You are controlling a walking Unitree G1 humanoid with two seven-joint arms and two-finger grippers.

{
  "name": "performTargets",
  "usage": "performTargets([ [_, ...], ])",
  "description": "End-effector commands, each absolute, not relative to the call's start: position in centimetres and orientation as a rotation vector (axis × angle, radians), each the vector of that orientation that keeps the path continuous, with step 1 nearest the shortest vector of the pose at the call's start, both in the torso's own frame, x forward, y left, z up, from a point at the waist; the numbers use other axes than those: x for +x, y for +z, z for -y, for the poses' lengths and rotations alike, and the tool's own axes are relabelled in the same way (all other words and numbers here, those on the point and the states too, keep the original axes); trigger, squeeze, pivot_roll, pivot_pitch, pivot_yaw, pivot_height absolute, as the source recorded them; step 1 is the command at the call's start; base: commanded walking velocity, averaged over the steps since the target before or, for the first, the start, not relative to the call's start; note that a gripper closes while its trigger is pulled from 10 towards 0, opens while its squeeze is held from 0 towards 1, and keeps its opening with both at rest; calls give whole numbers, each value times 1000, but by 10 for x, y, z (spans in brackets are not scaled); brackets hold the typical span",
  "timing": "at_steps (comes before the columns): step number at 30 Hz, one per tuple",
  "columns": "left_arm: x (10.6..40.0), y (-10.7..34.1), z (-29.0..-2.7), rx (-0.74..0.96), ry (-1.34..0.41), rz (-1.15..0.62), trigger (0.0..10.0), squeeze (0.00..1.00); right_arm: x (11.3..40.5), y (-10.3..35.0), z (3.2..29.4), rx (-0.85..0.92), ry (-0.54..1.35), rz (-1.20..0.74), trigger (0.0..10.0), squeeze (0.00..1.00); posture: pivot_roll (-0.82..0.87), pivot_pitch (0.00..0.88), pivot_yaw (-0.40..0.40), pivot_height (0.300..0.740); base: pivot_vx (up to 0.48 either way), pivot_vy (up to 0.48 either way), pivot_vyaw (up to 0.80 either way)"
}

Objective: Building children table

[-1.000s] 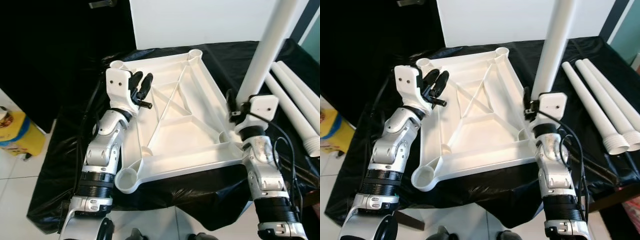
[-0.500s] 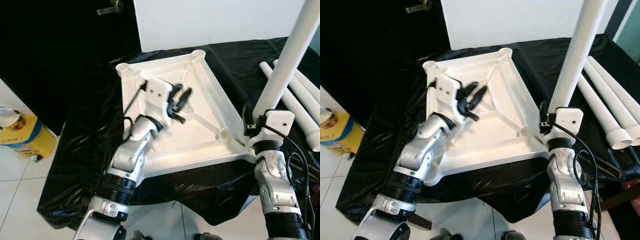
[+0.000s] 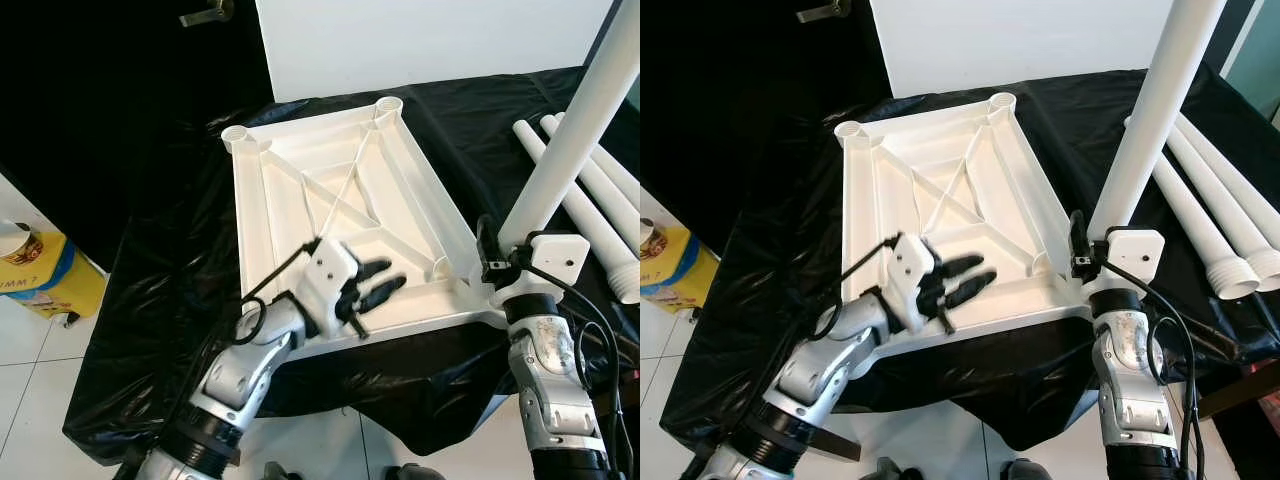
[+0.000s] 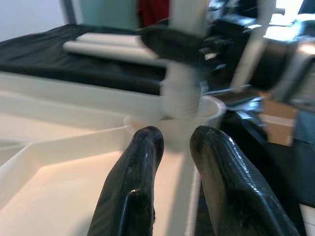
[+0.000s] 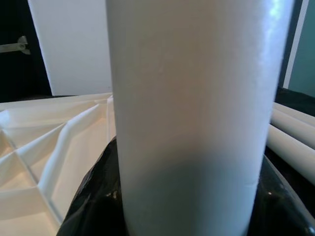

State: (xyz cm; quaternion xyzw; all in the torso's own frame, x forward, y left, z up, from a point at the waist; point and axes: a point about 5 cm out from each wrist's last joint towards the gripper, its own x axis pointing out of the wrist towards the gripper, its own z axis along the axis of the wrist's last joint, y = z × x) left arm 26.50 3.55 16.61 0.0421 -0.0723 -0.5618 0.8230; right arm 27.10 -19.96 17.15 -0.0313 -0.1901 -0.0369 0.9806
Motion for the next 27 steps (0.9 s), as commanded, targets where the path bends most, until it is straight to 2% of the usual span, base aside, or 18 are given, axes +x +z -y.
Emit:
performTargets([
  [1, 255, 161, -34, 94, -1247, 132, 10000, 0, 263, 163, 195, -26, -55, 357, 10000, 0, -183, 117, 70, 740, 0, 0, 0],
  [6, 250, 157, -34, 129, -1248, 119, 10000, 0, 249, 128, 198, -1, -80, 231, 10000, 0, -176, 132, 73, 740, 0, 0, 0],
  [19, 255, 164, -37, 157, -1226, 140, 10000, 0, 263, 124, 211, 106, -134, 198, 10000, 0, -172, 133, 89, 740, 0, 0, 0],
  [27, 255, 168, -36, 167, -1236, 152, 10000, 0, 258, 124, 209, 67, -83, 207, 10000, 0, -171, 134, 87, 740, 0, 0, 0],
])
